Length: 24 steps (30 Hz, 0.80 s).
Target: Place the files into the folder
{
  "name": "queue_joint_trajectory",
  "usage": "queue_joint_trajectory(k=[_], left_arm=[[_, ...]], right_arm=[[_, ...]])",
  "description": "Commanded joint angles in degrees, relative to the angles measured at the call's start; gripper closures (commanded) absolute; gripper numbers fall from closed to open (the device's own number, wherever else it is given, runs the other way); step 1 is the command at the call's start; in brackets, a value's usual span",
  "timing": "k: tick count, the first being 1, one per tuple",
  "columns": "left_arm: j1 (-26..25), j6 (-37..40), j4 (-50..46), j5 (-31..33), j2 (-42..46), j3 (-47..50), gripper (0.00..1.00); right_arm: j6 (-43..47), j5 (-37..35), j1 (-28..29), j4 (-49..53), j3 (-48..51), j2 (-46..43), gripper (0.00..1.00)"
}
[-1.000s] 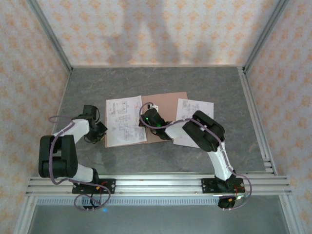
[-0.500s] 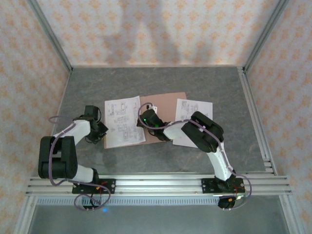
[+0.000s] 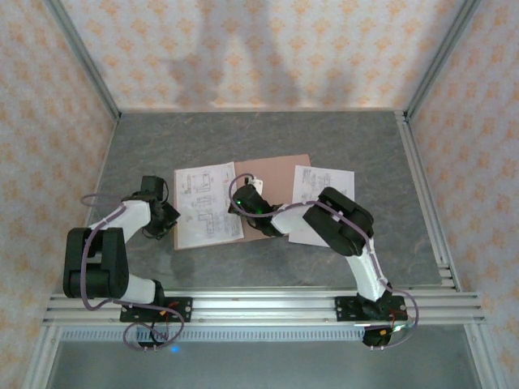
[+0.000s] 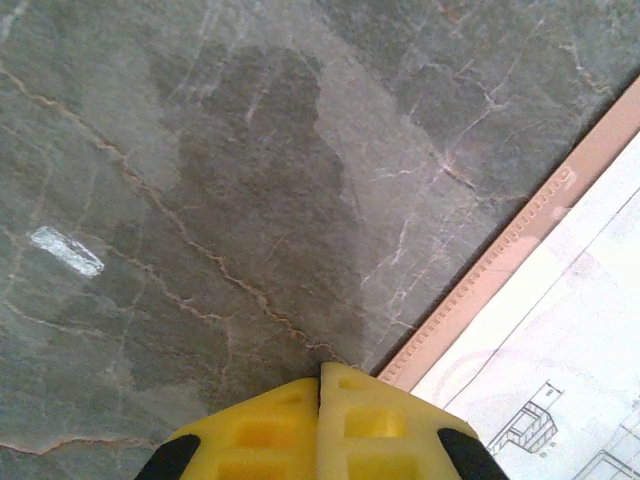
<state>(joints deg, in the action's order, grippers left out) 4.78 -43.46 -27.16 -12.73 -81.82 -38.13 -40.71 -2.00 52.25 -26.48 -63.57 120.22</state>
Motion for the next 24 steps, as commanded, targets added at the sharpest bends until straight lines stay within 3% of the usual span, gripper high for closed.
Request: queue_joint_trajectory(k=[1,14,20,24], left_arm=[[-2.23,-0.78,3.18,-3.57,-3.17,3.15,1.00],[-3.14,-2.30,4.67,-4.06,-3.51,3.55,1.00],[-3.03,-1.78,3.30,-3.27,-2.49,3.07,1.00],[-3.11,-1.88,3.08,-3.19,-2.38,2.97,1.00]], right_arm=[[-0.70,-1.69,0.61,3.83,-0.17,-1.48,1.00],[-3.89,-4.42,1.80,8.64,-2.28,-2.74,1.00],[-3.90,-7.28,2.07,14.63,-3.83,-5.82,0.75],[-3.64,-7.92,2.01,18.01,-4.80,-6.89,0.64]])
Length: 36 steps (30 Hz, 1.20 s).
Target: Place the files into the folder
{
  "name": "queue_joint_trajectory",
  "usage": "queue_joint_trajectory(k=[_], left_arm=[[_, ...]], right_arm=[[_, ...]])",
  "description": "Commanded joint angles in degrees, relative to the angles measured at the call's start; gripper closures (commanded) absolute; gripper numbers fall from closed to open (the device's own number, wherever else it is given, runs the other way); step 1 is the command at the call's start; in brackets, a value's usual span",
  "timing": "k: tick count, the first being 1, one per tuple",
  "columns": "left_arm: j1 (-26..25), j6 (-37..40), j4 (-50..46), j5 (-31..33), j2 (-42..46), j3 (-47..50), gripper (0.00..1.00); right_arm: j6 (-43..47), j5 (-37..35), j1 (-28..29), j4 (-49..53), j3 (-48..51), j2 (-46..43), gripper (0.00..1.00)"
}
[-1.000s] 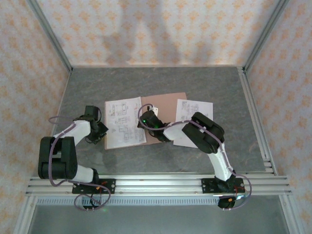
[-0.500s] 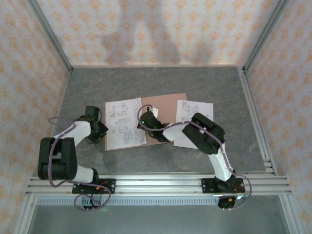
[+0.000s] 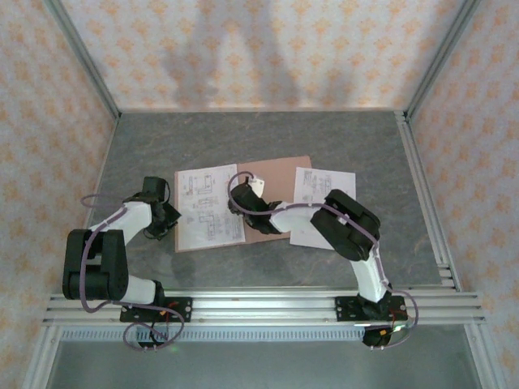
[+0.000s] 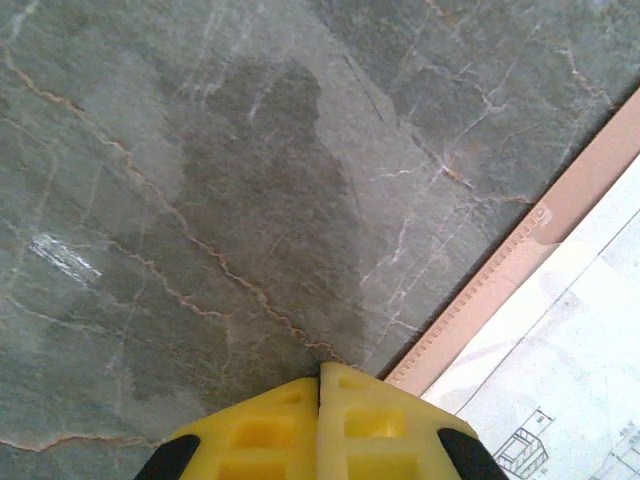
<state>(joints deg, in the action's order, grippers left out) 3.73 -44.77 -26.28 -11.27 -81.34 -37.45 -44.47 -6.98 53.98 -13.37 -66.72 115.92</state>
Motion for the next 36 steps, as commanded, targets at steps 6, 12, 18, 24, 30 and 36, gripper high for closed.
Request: queue_joint_trajectory(k=[6,12,18,24,30,36], left_arm=[[-2.06,-0.36,2.27,-4.68,-2.96,2.21,1.00],[-2.14,-0.03,1.96,-4.70,-2.34,1.75,1.00],[-5.04,0.88,-7.25,0.60,8.39,-2.95,0.96],[-15.78,-4.80,-10.44,1.59,13.44,-7.11,0.90],[-34.04,-17.35,3.07,0.52,3.36,-10.49,0.91],[-41.64,-21.50,8.15,0.42,-10.07,-19.05,0.96]], right_arm=[[1.66,-2.52,0.34,4.75,0.01,-5.86,0.61],[2.02,-0.29,0.34,5.04,3.47,-8.81,0.77],[-0.34,-0.54,-2.54,5.85,10.33,-15.98,0.85],[1.50,2.33,-9.67,17.32,10.82,-20.86,0.87],[4.67,10.50,-15.16,20.16,9.80,-17.98,0.90],[5.73,15.08,-15.21,23.35,3.41,-10.78,0.92]])
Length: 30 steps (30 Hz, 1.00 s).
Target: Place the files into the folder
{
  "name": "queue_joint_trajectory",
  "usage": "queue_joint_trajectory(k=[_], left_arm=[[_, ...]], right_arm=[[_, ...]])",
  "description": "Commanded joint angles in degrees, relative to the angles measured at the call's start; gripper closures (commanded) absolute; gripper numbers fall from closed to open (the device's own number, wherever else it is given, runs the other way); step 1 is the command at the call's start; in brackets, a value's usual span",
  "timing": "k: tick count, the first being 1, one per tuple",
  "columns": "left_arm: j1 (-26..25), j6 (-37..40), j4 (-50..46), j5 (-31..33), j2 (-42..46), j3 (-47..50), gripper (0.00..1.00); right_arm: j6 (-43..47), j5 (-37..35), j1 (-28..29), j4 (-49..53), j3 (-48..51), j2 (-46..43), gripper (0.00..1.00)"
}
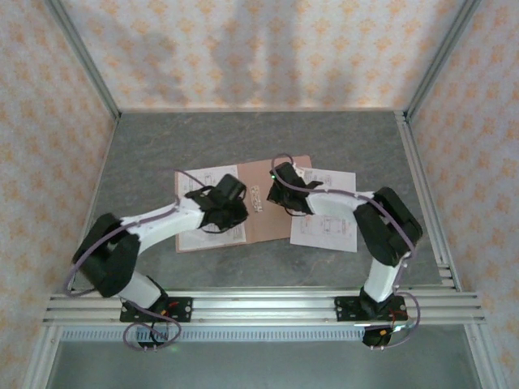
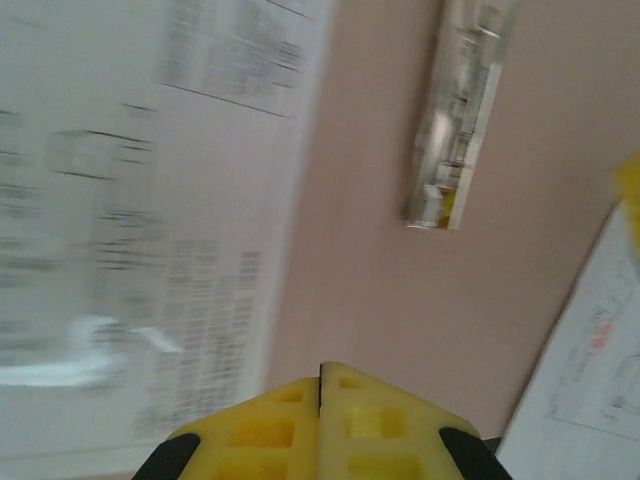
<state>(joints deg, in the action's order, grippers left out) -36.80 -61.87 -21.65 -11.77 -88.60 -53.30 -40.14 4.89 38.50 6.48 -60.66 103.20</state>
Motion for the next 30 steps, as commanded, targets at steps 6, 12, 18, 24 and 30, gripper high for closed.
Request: queue_joint_trajectory(k=[6,12,18,24,30], left_arm=[[-2.60,-9.13,8.84,0.31,-8.05,-2.52,1.00],[-3.37,-13.90,15.86,-0.03,-9.92,3.62,1.00],[-3.36,-13.23,14.74,1.31,-10.25,6.28,1.00],[-3.07,-10.97,12.18,3.61,-8.62,8.35,1.00],[-2.02,-9.36,12.55,3.90,-6.91,10.70,1.00]], right_arm=[[0.01,7.76,0.43,-4.26,0.45,0.01,0.82],[-0.01,14.73,0.02,-8.68,1.42,0.39,0.74],[-1.62,18.92,0.08,-11.31,2.08,1.61,0.73],[-1.43,19.25,1.58,-10.44,1.03,2.90,0.71],[-2.75,19.19,2.28,-12.43,1.43,5.09,0.70]])
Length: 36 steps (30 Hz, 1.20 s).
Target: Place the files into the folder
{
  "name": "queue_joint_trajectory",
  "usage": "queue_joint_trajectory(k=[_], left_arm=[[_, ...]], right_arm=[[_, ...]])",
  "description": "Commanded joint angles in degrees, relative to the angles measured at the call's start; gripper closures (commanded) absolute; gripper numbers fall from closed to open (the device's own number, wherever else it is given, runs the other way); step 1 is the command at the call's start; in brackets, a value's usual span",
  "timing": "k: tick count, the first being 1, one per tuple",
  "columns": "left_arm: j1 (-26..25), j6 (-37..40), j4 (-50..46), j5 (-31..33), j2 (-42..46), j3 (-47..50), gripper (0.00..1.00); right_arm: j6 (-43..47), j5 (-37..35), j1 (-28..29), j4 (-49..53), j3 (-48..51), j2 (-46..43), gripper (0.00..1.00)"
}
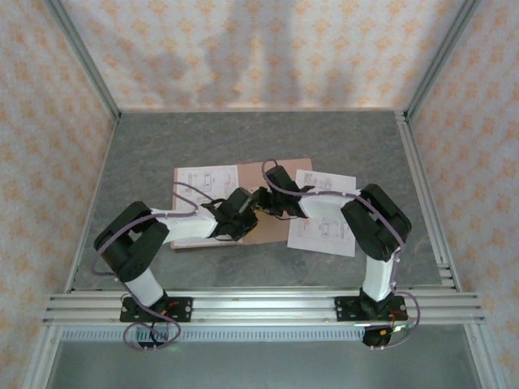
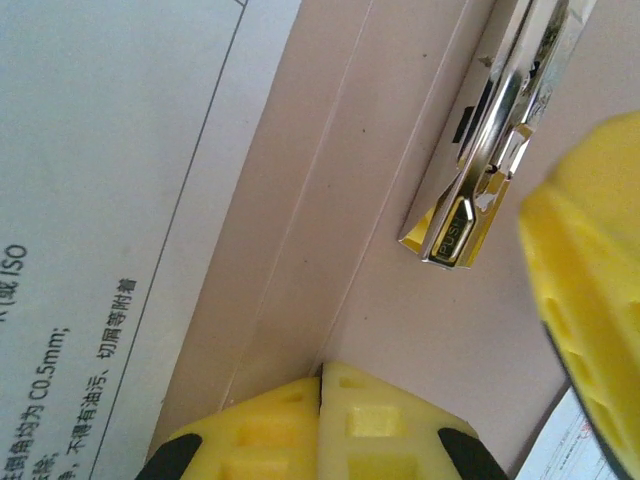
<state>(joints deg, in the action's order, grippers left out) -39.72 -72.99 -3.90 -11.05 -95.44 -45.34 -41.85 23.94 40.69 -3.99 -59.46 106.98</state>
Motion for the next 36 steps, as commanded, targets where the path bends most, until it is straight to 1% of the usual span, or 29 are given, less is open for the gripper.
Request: queue_joint_trajectory(k=[1,3,7,13,22,25,28,30,36], left_arm=[[1.18,2.00,-4.37,2.99,0.46,3.42,1.00],[1.57,2.85,-1.81,1.98,1.11,4.50,1.00],[2.23,3.65,-0.87,0.87,1.32,4.97,1.00],[2.72,2.33,4.01,-0.55,0.41,7.69,1.00],[2.98,2.72,4.91,-0.12,0.72,9.74,1.00],[3.18,3.12,5.04,-0.33,0.51,10.25,1.00],[3.44,3.60,5.10,-0.53,0.25,10.70,1.00],[3.91,3.80,5.42,-0.79,0.25,11.29,1.00],[5.12,4.92,5.31,-1.26,0.56,12.08,1.00]], right_arm=[[-1.17,0.31,0.09,-2.18,0.30,1.55,0.69],[-1.48,0.74,0.23,-3.09,0.65,1.63,0.69],[-1.58,1.75,0.88,-3.69,0.40,2.02,0.69],[-2.54,1.66,1.75,-4.49,0.66,2.68,0.70],[-3.00,-0.50,2.03,-3.48,1.39,3.01,0.74],[-2.96,-0.10,2.04,-3.56,0.54,3.93,0.78],[-3.42,0.64,1.94,-4.00,-0.27,4.95,0.84],[-3.88,0.72,1.94,-4.26,-0.30,5.15,0.85],[-4.03,-1.55,1.94,-2.26,-0.46,5.41,0.92]])
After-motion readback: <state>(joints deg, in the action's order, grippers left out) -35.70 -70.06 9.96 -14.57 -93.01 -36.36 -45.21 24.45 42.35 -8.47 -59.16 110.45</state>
